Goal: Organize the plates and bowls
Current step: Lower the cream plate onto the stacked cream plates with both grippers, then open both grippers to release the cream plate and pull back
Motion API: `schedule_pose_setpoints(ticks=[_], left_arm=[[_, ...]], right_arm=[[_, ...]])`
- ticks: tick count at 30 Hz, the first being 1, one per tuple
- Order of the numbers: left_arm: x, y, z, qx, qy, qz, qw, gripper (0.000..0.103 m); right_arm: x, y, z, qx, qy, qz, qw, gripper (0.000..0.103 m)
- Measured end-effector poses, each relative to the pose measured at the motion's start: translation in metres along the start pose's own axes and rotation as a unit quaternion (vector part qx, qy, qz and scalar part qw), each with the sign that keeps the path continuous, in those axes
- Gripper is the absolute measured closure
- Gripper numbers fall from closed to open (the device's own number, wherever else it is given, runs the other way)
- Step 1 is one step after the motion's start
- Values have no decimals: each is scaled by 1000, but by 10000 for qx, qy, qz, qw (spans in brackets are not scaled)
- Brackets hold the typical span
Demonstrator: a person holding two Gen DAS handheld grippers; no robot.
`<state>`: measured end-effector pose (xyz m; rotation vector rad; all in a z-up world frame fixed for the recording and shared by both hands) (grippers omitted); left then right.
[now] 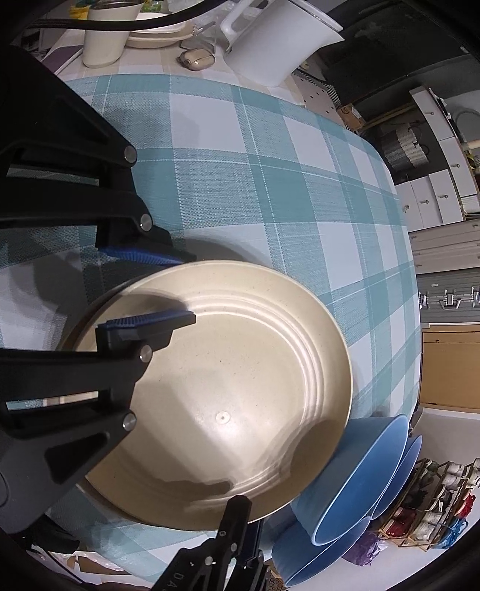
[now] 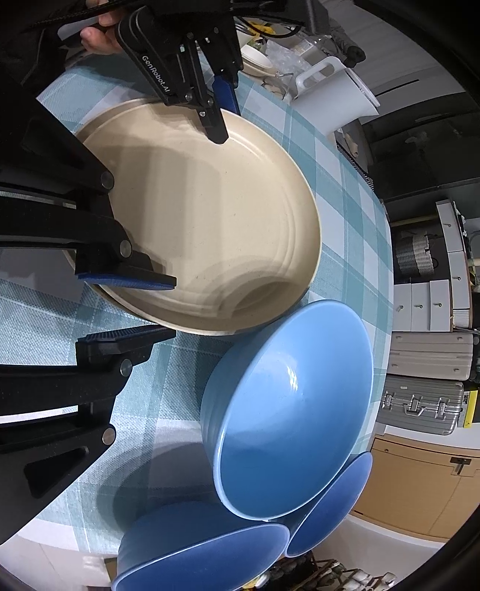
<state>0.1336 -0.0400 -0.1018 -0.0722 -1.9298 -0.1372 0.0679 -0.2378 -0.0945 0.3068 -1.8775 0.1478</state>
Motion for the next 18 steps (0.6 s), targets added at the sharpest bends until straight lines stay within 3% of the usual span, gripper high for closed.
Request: schedule_pose_setpoints(ticks=[9, 14, 18], left_arm=[[-2, 1, -5, 78, -4, -3, 10000, 82], [-3, 1, -4, 148, 63, 207, 9997, 73], [-6, 2, -2, 235, 143, 393, 9989, 65]], right_arm=[[-4, 0, -1, -15, 22, -19, 10000, 82], [-6, -2, -1, -38, 39, -98, 9999, 74], [-5, -4, 0, -63, 30, -179, 9998, 57]])
Point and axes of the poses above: each gripper's, at about its wrist camera, not at the fingertips, and x roughly against the way its jaws point, y to its left, z to its underside, the point moved 8 cm from there along -x, roughly the way its jaws point, and after that the axes turned 10 degrees about y, right-handed, at the moved point
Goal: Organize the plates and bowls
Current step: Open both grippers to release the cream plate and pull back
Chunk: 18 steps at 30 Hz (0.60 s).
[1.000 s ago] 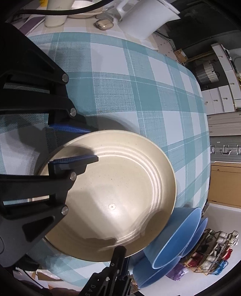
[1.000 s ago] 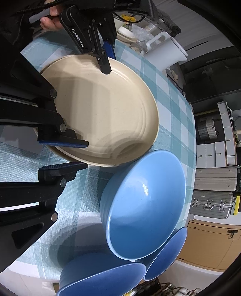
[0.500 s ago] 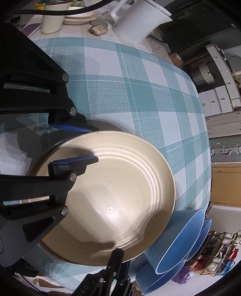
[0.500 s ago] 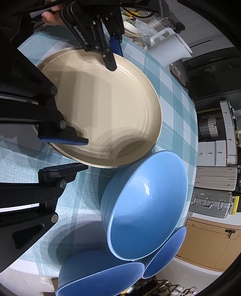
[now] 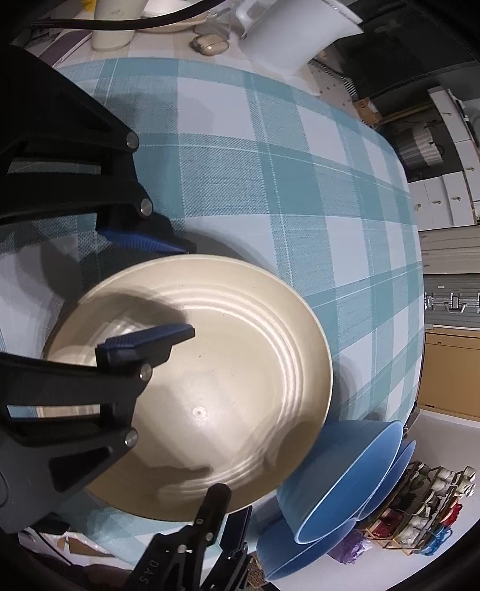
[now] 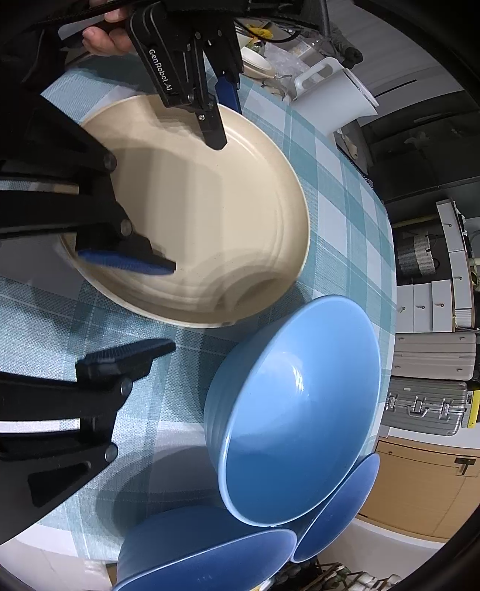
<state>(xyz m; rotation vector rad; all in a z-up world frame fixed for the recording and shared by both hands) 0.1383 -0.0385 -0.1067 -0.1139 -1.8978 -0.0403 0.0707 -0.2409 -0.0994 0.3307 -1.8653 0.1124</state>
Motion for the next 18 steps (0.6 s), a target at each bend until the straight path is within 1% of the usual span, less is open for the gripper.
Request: schedule_pose_setpoints(ticks=[2, 4, 6, 7, 8, 9, 10, 12, 14, 18], left_arm=[[2, -1, 0, 1, -26, 85, 10000, 62], [5, 0, 0, 25, -62, 133, 9999, 55], [10, 2, -1, 70, -119, 197, 9997, 50], [13, 2, -2, 88, -143, 243, 9996, 43], [15, 3, -2, 100, -158, 276, 9994, 37], [17, 4, -3, 133, -181, 309, 9993, 27], [19, 5, -4, 158, -208, 323, 9991, 24], [25, 6, -5, 154, -289, 372, 9988, 23], [29, 6, -6, 127, -318, 411, 9986, 19], [39, -1, -8, 26, -452, 555, 9974, 1]], right_arm=[[2, 0, 1, 15, -9, -77, 10000, 51], [3, -1, 3, 11, -7, -87, 10000, 44], [5, -3, 3, -16, -12, -132, 9999, 29], [6, -3, 3, -41, -24, -185, 9998, 25], [8, -4, 4, -56, -32, -202, 9998, 18], [9, -4, 4, -63, -32, -206, 9998, 18], [10, -4, 5, -67, -33, -198, 9998, 17], [14, -6, 5, -100, -78, -191, 9997, 14], [17, -6, 5, -130, -100, -197, 9997, 13], [32, -7, 6, -145, -244, -239, 9993, 12]])
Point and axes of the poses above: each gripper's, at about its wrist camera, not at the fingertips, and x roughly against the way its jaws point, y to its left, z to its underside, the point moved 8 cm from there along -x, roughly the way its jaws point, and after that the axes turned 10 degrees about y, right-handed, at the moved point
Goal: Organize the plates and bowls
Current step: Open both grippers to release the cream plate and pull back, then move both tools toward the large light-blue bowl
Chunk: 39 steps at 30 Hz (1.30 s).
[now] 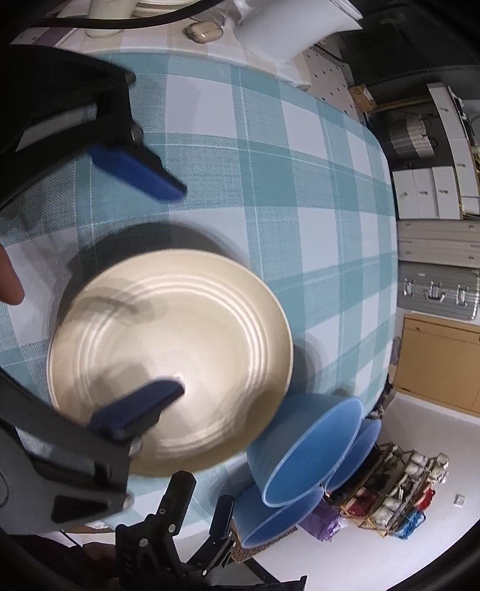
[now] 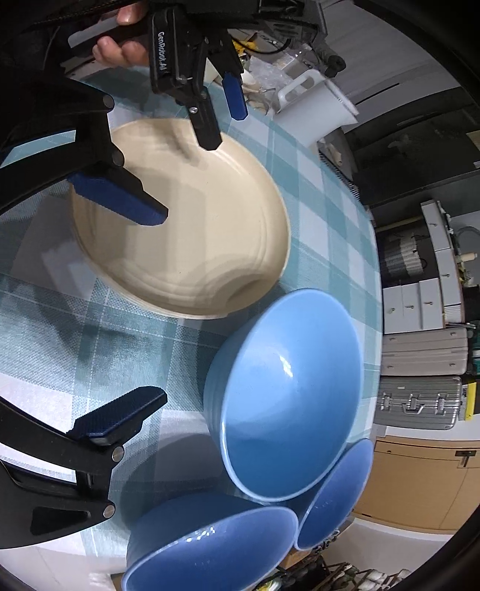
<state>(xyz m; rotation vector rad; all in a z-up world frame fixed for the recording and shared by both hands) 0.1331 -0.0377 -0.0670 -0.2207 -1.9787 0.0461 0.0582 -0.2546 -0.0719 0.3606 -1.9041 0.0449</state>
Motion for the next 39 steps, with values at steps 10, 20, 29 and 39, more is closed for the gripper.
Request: schedule_pose_setpoints(ticks=[10, 20, 29, 39], left_arm=[[18, -21, -12, -189, -248, 177, 9994, 1], [29, -38, -32, -300, -361, 282, 9985, 1], [52, -68, -67, -458, -605, 369, 9964, 1], [63, -111, -108, -739, -774, 459, 9932, 1]], right_arm=[[43, -15, 4, -241, -451, 134, 9986, 7], [78, -42, 8, -572, -781, 298, 9949, 2], [126, -80, 1, -819, -1303, 553, 9865, 1], [174, -127, -17, -1053, -1665, 713, 9778, 1]])
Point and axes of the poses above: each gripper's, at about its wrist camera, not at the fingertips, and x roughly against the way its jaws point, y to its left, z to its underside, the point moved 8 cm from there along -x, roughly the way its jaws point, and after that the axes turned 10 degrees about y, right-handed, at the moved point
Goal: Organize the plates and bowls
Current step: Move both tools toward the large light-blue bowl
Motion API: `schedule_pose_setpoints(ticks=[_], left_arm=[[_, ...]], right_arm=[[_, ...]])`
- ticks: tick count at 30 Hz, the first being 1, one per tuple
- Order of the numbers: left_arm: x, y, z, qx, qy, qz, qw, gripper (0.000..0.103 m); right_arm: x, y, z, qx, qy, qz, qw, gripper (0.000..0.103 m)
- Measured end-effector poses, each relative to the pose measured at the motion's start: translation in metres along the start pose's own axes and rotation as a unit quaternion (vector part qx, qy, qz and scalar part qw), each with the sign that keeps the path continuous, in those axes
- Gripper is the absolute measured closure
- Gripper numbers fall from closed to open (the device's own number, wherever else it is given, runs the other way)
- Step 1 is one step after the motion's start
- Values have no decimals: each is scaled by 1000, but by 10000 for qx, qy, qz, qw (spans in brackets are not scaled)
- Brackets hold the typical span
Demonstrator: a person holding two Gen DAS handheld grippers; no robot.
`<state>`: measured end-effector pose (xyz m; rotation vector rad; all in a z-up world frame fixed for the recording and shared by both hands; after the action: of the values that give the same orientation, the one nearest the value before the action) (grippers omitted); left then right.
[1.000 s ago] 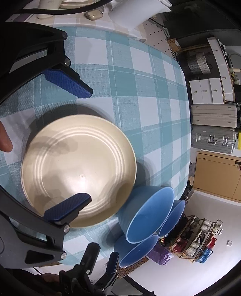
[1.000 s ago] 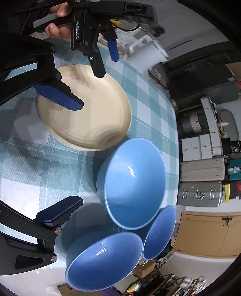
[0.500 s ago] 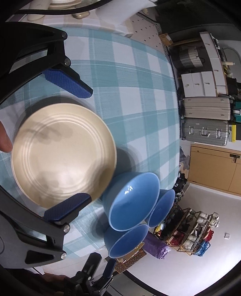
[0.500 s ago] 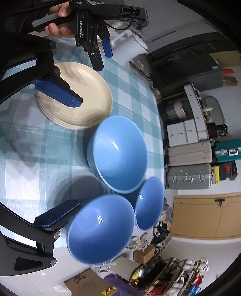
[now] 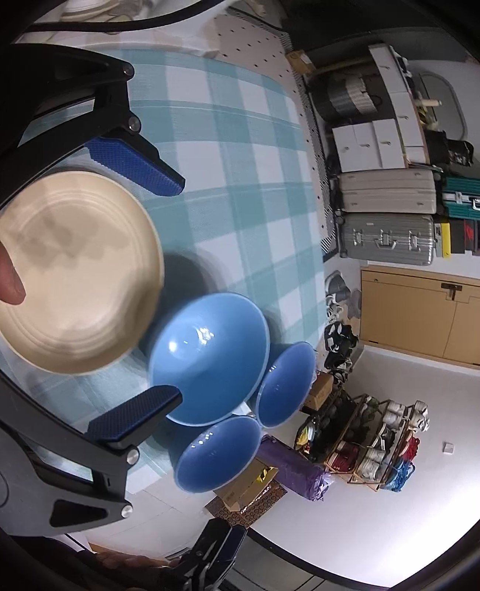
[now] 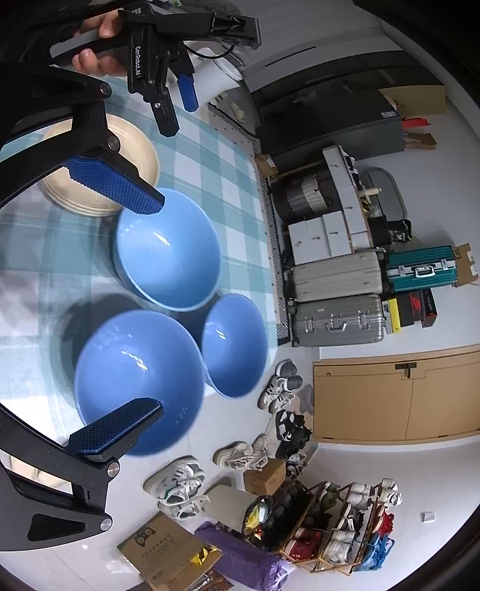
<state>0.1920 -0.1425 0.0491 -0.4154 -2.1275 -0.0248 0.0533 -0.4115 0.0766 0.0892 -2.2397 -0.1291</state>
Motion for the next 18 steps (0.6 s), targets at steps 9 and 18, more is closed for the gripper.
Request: schedule_pose_setpoints(ticks=[9, 18], left_arm=[[-3, -15, -42, 67, -82, 176, 9998, 1], [-27, -23, -71, 31, 29, 122, 9999, 1]], right_arm=[[5, -30, -28, -76, -79, 106, 9999, 1], [-16, -51, -48, -283, 37, -8, 9996, 1]])
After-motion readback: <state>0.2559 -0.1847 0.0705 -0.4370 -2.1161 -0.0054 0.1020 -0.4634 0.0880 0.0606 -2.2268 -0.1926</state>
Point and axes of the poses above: each gripper's, at about its wrist camera, not at the fingertips, and x roughly against the way its jaws point, y to its left, z to its underside, the point moved 8 cm from there along -x, roughly the way its jaws point, and after that the axes turned 10 degrees about y, right-handed, at the moved point
